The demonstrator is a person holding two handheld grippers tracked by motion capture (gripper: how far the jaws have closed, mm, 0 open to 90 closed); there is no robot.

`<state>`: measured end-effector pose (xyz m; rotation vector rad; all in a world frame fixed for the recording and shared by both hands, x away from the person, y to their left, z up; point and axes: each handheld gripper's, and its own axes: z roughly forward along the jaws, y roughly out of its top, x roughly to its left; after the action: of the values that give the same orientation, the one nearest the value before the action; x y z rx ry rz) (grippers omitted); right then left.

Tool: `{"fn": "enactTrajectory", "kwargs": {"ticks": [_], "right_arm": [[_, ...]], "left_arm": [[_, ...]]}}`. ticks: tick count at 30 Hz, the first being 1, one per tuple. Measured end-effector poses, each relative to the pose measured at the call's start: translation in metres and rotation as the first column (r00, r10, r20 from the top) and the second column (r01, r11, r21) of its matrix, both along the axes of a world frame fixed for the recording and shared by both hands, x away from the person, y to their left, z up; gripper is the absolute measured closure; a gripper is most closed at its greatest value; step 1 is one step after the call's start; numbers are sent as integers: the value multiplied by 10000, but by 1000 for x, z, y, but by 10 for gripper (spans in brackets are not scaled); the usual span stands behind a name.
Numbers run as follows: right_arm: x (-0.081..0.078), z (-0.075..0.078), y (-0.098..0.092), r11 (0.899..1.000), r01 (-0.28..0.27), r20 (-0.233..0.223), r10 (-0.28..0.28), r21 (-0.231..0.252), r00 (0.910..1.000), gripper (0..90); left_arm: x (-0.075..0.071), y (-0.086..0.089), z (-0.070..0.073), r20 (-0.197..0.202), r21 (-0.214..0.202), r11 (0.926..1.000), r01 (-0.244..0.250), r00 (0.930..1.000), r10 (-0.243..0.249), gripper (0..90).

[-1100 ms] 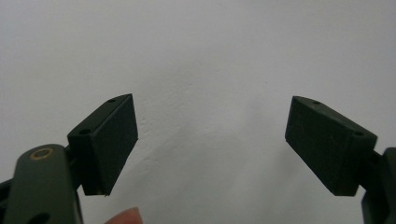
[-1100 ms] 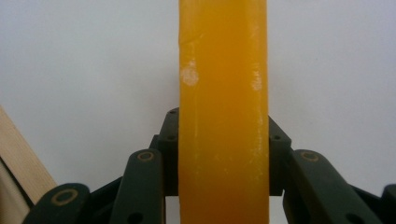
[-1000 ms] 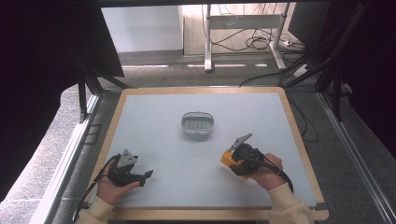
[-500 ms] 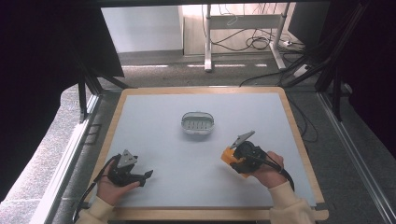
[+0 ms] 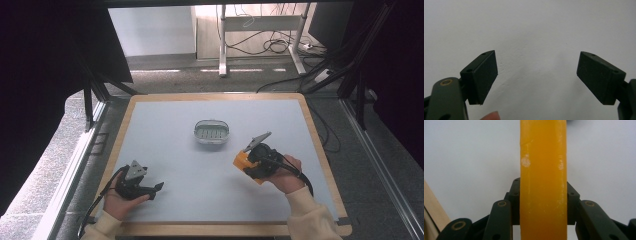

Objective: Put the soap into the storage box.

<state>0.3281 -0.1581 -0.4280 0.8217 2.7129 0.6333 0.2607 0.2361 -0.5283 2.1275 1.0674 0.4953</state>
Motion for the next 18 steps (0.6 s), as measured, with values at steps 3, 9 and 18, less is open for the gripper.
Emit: {"fn": "enactTrajectory", "kwargs": {"ticks": [3,9,18], "right_arm": [[5,3,-1,10000,62,55,-63,36,10000,616],[12,10,-4,9997,-49,-17,49,258,10000,616],[22,17,-5,9996,-55,31,54,265,10000,616]], "left_arm": [[0,0,-1,-23,11,10000,-7,10000,7,170],[0,-1,-1,0,-10,10000,9,10000,-9,169],[0,-1,-1,-39,1,10000,-15,10000,15,169]]}}
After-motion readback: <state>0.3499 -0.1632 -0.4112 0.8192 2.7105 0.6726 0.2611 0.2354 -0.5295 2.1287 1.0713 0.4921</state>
